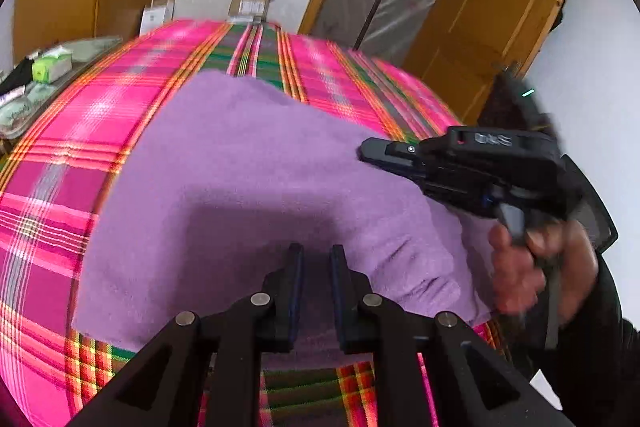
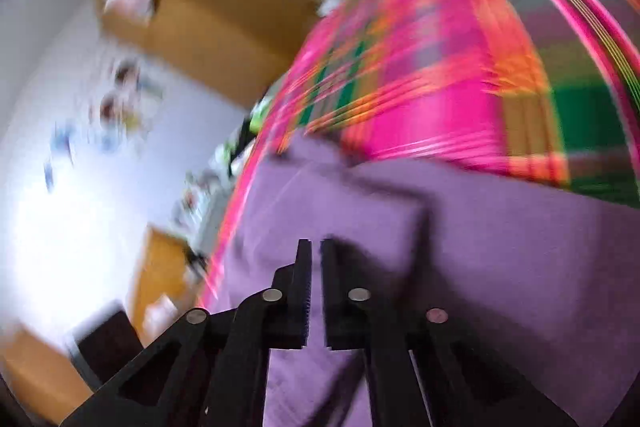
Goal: Fold clothes
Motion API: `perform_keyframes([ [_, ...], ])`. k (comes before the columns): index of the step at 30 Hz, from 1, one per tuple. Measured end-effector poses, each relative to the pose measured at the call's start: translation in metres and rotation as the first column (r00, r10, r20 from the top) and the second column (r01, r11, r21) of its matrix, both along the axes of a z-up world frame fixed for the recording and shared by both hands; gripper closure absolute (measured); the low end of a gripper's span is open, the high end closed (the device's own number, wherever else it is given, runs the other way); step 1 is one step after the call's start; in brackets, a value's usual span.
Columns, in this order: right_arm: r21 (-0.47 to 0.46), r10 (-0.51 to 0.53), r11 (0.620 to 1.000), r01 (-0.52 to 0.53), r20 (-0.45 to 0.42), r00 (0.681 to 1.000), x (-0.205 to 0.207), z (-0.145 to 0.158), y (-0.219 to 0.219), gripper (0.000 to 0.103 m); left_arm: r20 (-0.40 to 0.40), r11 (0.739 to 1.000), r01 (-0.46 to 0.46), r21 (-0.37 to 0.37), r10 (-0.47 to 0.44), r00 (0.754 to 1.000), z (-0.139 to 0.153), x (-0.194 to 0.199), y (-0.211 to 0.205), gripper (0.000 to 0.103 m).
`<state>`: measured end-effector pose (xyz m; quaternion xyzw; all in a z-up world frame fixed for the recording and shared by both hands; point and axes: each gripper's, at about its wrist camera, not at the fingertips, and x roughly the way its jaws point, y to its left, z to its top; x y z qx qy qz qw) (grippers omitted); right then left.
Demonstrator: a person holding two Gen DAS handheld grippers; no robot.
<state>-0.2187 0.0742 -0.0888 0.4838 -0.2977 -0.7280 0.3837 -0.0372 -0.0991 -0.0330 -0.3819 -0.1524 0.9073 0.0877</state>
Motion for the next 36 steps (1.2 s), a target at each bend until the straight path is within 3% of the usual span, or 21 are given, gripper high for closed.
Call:
perform_keyframes([
  [3, -0.072, -0.103, 0.992, 0.107, 0.057, 0.993, -0.008, -0.008, 0.025, 0.103, 0.002, 1.000, 0.006, 0.006, -0.006, 1.000, 0.001, 0.004, -0.001, 0.090],
  [4, -0.085, -0.118, 0.989, 0.123, 0.060, 0.991, -0.007, -0.006, 0.029, 0.099, 0.007, 1.000, 0.007, 0.008, -0.007, 1.000, 0.002, 0.004, -0.002, 0.090],
  [8, -0.142, 0.011, 0.990, -0.009, 0.011, 1.000, 0.013, 0.012, 0.009, 0.097, -0.008, 1.000, 0.000, 0.018, 0.000, 1.000, 0.010, 0.006, -0.006, 0.090],
  [11, -0.111, 0.132, 0.985, -0.131, 0.004, 0.991, 0.023, 0.013, -0.020, 0.097, -0.020, 1.000, -0.016, 0.018, 0.016, 1.000, 0.013, 0.001, -0.012, 0.090],
  [14, -0.057, 0.109, 0.993, -0.107, 0.025, 0.994, 0.009, 0.006, -0.025, 0.097, 0.018, 1.000, -0.001, 0.021, 0.001, 1.000, 0.005, 0.001, -0.012, 0.090],
  [17, -0.092, -0.058, 0.993, 0.069, 0.116, 0.992, -0.015, -0.012, 0.004, 0.103, 0.014, 1.000, 0.007, 0.020, -0.007, 1.000, 0.000, 0.009, -0.009, 0.090],
  [19, -0.131, -0.103, 0.984, 0.119, 0.122, 0.987, -0.013, -0.010, 0.019, 0.099, 0.011, 1.000, 0.006, 0.024, -0.006, 1.000, 0.000, 0.014, -0.010, 0.090],
  [20, -0.130, -0.096, 0.986, 0.108, 0.100, 0.990, -0.008, -0.006, 0.020, 0.096, 0.012, 1.000, 0.005, 0.031, -0.005, 1.000, 0.000, 0.014, -0.012, 0.090],
  [23, -0.183, 0.057, 0.982, -0.047, 0.051, 0.997, 0.025, 0.003, 0.006, 0.096, 0.016, 0.999, 0.001, 0.050, -0.001, 1.000, 0.000, 0.015, -0.016, 0.090],
  [27, -0.096, 0.218, 0.972, -0.214, 0.027, 0.976, 0.067, -0.006, -0.012, 0.100, 0.009, 0.999, -0.017, 0.049, 0.016, 1.000, 0.006, 0.016, -0.019, 0.090],
  [33, -0.105, 0.202, 0.975, -0.198, 0.032, 0.979, 0.081, -0.009, 0.003, 0.100, -0.008, 0.995, -0.096, 0.039, 0.096, 0.995, 0.017, 0.006, -0.036, 0.090],
  [36, -0.099, 0.200, 0.975, -0.198, 0.010, 0.980, 0.084, -0.002, -0.003, 0.096, 0.026, 0.989, -0.143, 0.034, 0.142, 0.990, 0.008, 0.004, -0.048, 0.090],
])
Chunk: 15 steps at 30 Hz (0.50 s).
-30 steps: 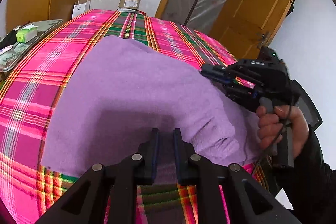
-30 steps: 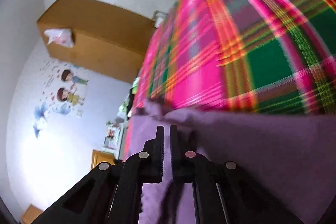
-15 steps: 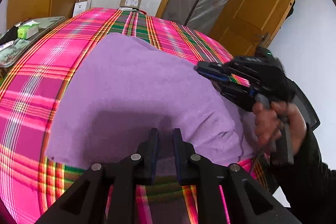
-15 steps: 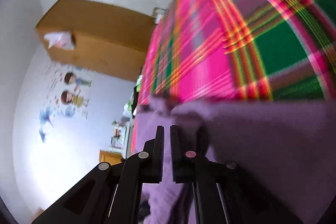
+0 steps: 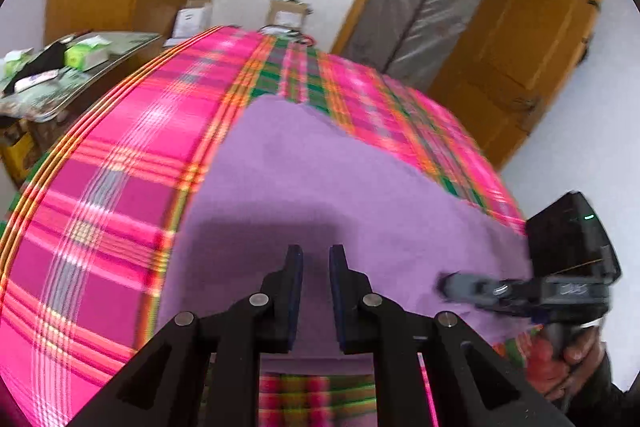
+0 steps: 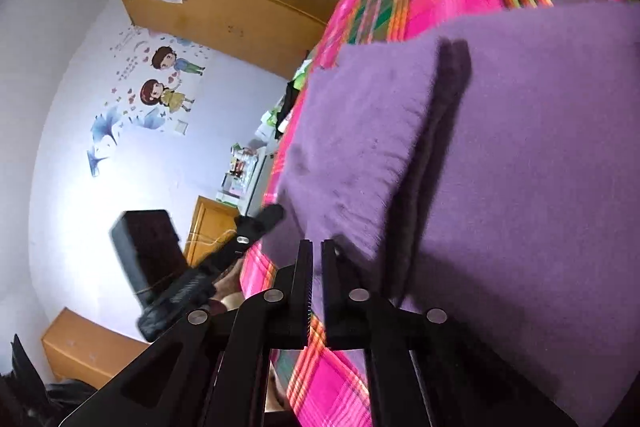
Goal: Fold clothes
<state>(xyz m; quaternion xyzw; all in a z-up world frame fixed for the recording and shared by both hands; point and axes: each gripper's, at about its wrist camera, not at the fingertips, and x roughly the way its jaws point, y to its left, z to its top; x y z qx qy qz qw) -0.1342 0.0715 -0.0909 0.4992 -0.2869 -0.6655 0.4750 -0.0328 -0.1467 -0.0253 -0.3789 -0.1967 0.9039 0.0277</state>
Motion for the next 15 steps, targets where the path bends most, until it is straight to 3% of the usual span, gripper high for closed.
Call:
perform_keyframes([
  [4, -0.038, -0.011, 0.999, 0.012, 0.011, 1.000, -0.021, 0.004, -0.013, 0.096, -0.005, 1.000, -0.005, 0.015, 0.005, 1.000, -0.009, 0.009, -0.004, 0.090],
  [10, -0.048, 0.072, 0.996, -0.069, 0.078, 0.994, -0.042, -0.009, -0.052, 0.097, -0.017, 0.999, -0.006, 0.033, 0.006, 1.000, -0.012, 0.022, -0.010, 0.090],
  [12, -0.052, 0.062, 0.997, -0.057, 0.104, 0.993, -0.053, -0.015, -0.056, 0.103, -0.026, 0.999, -0.006, 0.046, 0.008, 1.000, -0.014, 0.026, -0.013, 0.090],
  [15, -0.055, -0.067, 0.996, 0.075, 0.140, 0.988, -0.078, -0.015, -0.038, 0.102, -0.030, 0.999, 0.001, 0.040, 0.000, 1.000, -0.014, 0.024, -0.012, 0.090],
])
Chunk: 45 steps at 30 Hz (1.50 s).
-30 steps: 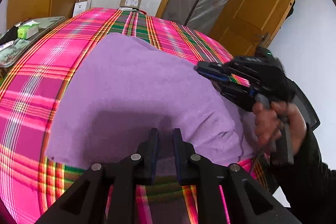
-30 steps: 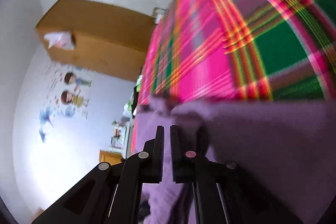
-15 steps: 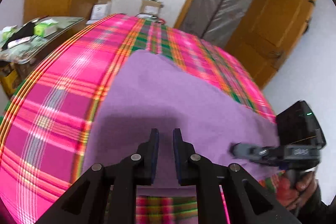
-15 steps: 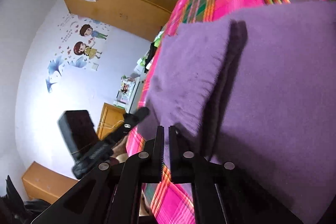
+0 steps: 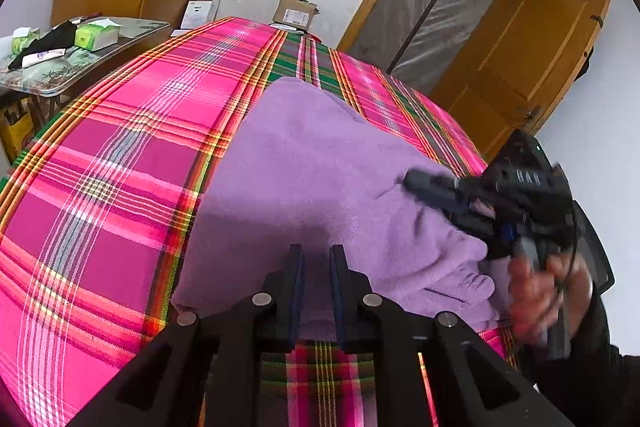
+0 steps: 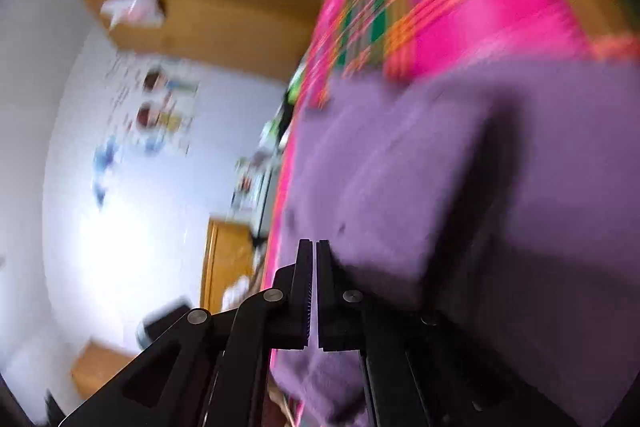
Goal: Fold clothes
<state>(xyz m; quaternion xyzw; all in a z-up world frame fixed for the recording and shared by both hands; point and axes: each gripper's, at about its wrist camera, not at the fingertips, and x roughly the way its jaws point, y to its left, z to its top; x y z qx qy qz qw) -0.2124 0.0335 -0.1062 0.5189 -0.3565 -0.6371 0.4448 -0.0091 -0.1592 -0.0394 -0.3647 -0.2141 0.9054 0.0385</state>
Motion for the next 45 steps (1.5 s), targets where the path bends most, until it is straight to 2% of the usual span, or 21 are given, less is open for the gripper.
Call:
perform_keyframes([
  [2, 0.017, -0.097, 0.995, 0.097, -0.019, 0.995, -0.009, 0.008, 0.019, 0.100, 0.000, 1.000, 0.006, -0.002, -0.006, 1.000, 0.000, 0.001, 0.000, 0.090],
  [3, 0.059, -0.146, 0.987, 0.148, -0.036, 0.989, -0.011, 0.011, 0.030, 0.096, -0.001, 1.000, 0.010, -0.002, -0.010, 1.000, 0.000, 0.001, 0.000, 0.090],
  [6, 0.079, -0.237, 0.967, 0.241, -0.054, 0.970, -0.012, 0.015, 0.056, 0.096, -0.001, 1.000, 0.015, 0.002, -0.015, 1.000, 0.000, 0.001, -0.001, 0.090],
  [8, 0.068, -0.209, 0.975, 0.214, -0.072, 0.975, -0.009, 0.020, 0.051, 0.096, 0.002, 1.000, 0.019, -0.007, -0.019, 1.000, 0.001, -0.001, 0.001, 0.090],
  [12, 0.066, -0.087, 0.993, 0.094, -0.103, 0.991, -0.012, 0.025, 0.022, 0.096, 0.006, 0.999, 0.026, -0.019, -0.026, 1.000, 0.001, -0.002, 0.002, 0.090],
  [14, 0.125, -0.072, 0.989, 0.083, -0.090, 0.993, -0.021, 0.018, 0.011, 0.096, 0.008, 1.000, 0.027, -0.017, -0.027, 1.000, 0.001, -0.001, 0.002, 0.090],
  [16, 0.145, -0.122, 0.981, 0.133, -0.081, 0.989, -0.026, 0.009, 0.029, 0.099, 0.012, 0.999, 0.027, -0.019, -0.027, 1.000, 0.003, -0.001, 0.002, 0.090],
  [17, 0.142, -0.140, 0.978, 0.152, -0.089, 0.986, -0.027, 0.010, 0.035, 0.095, 0.013, 0.999, 0.027, -0.022, -0.027, 1.000, 0.004, 0.000, 0.002, 0.090],
  [19, 0.137, -0.139, 0.978, 0.158, -0.140, 0.980, -0.018, 0.019, 0.048, 0.095, 0.014, 0.999, 0.026, -0.028, -0.026, 1.000, 0.007, 0.002, 0.003, 0.090],
  [21, 0.109, -0.091, 0.988, 0.111, -0.169, 0.981, -0.002, 0.023, 0.050, 0.095, 0.001, 0.999, 0.034, -0.032, -0.034, 0.999, 0.012, 0.001, 0.008, 0.090],
  [24, 0.110, 0.042, 0.994, -0.021, -0.191, 0.981, 0.030, 0.021, 0.037, 0.094, -0.025, 0.997, 0.069, -0.032, -0.070, 0.997, 0.020, -0.009, 0.020, 0.090],
  [26, 0.140, 0.078, 0.989, -0.053, -0.175, 0.982, 0.042, 0.012, 0.031, 0.094, -0.041, 0.993, 0.108, -0.041, -0.109, 0.993, 0.024, -0.019, 0.034, 0.090],
  [27, 0.154, 0.091, 0.986, -0.066, -0.160, 0.983, 0.048, 0.006, 0.032, 0.098, -0.038, 0.991, 0.126, -0.043, -0.128, 0.991, 0.024, -0.022, 0.040, 0.090],
  [30, 0.126, 0.075, 0.990, -0.056, -0.158, 0.985, 0.059, 0.004, 0.052, 0.098, 0.002, 0.980, 0.194, -0.031, -0.194, 0.981, 0.011, -0.027, 0.061, 0.090],
  [34, 0.137, 0.054, 0.990, -0.030, -0.174, 0.983, 0.070, 0.006, 0.076, 0.098, -0.025, 0.976, 0.184, -0.119, -0.189, 0.982, 0.007, -0.014, 0.078, 0.088],
  [35, 0.148, 0.040, 0.989, -0.014, -0.171, 0.985, 0.071, 0.004, 0.082, 0.091, -0.023, 0.976, 0.184, -0.121, -0.188, 0.982, 0.007, -0.012, 0.079, 0.088],
  [41, 0.130, -0.008, 0.991, 0.033, -0.186, 0.983, 0.081, 0.007, 0.093, 0.091, -0.004, 0.977, 0.190, -0.095, -0.191, 0.982, 0.014, -0.008, 0.081, 0.088],
  [45, 0.127, -0.020, 0.991, 0.046, -0.195, 0.981, 0.090, 0.009, 0.099, 0.091, -0.040, 0.976, 0.197, -0.093, -0.202, 0.979, 0.024, -0.007, 0.084, 0.089],
])
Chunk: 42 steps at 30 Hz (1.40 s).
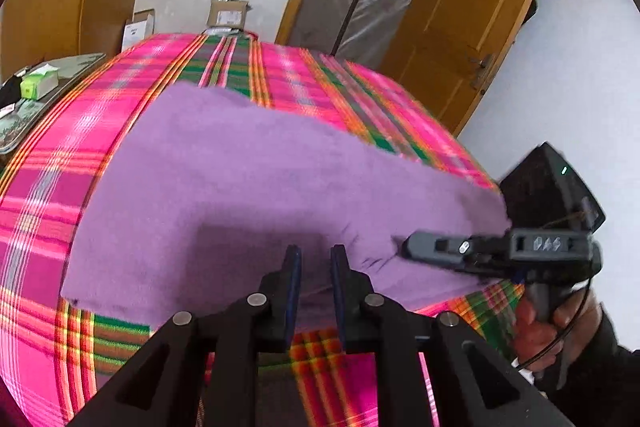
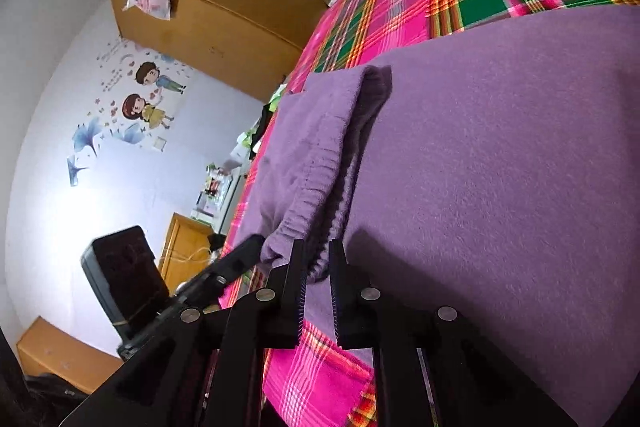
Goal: Fold clothes
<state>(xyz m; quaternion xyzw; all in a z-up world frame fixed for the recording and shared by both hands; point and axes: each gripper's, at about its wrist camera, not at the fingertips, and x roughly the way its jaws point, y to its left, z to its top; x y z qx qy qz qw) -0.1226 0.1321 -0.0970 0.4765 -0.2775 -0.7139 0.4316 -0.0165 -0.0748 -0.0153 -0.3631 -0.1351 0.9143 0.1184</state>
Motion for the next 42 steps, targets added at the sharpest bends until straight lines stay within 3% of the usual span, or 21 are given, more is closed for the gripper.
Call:
perform_keyframes([
  [8, 0.030, -0.047, 0.998, 0.047, -0.032, 0.998, 0.011, 0.007, 0.005, 0.091, 0.022, 1.000, 0.013, -0.012, -0.012, 1.000, -0.019, -0.008, 0.013, 0.088],
  [17, 0.195, -0.210, 0.949, 0.247, -0.192, 0.959, 0.029, 0.028, 0.040, 0.091, 0.007, 0.996, -0.027, -0.085, 0.028, 1.000, -0.020, -0.003, 0.025, 0.088],
  [23, 0.163, -0.343, 0.917, 0.365, -0.148, 0.928, 0.032, 0.019, 0.097, 0.094, 0.007, 0.998, -0.035, -0.054, 0.035, 0.999, -0.020, 0.000, 0.021, 0.088],
  [26, 0.124, -0.442, 0.883, 0.454, -0.113, 0.890, 0.034, 0.017, 0.134, 0.094, 0.003, 0.998, -0.041, -0.054, 0.042, 0.999, -0.021, 0.000, 0.022, 0.088],
  [29, 0.085, -0.557, 0.822, 0.563, -0.090, 0.826, 0.045, 0.015, 0.181, 0.094, 0.003, 0.998, -0.044, -0.054, 0.044, 0.999, -0.022, 0.000, 0.022, 0.088],
  [35, 0.088, -0.774, 0.625, 0.776, -0.059, 0.630, 0.073, 0.011, 0.273, 0.095, 0.012, 0.998, -0.047, -0.041, 0.048, 0.999, -0.022, -0.001, 0.020, 0.088],
  [37, 0.107, -0.803, 0.583, 0.806, -0.080, 0.591, 0.079, 0.016, 0.283, 0.094, 0.016, 0.998, -0.049, -0.031, 0.050, 0.999, -0.022, 0.000, 0.019, 0.088],
  [39, 0.109, -0.807, 0.574, 0.811, -0.091, 0.584, 0.083, 0.019, 0.289, 0.090, 0.020, 0.998, -0.051, -0.028, 0.051, 0.998, -0.022, -0.001, 0.018, 0.088],
  [42, 0.109, -0.759, 0.629, 0.769, -0.126, 0.639, 0.079, 0.025, 0.271, 0.090, 0.031, 0.998, -0.058, -0.039, 0.060, 0.998, -0.020, -0.002, 0.022, 0.088],
])
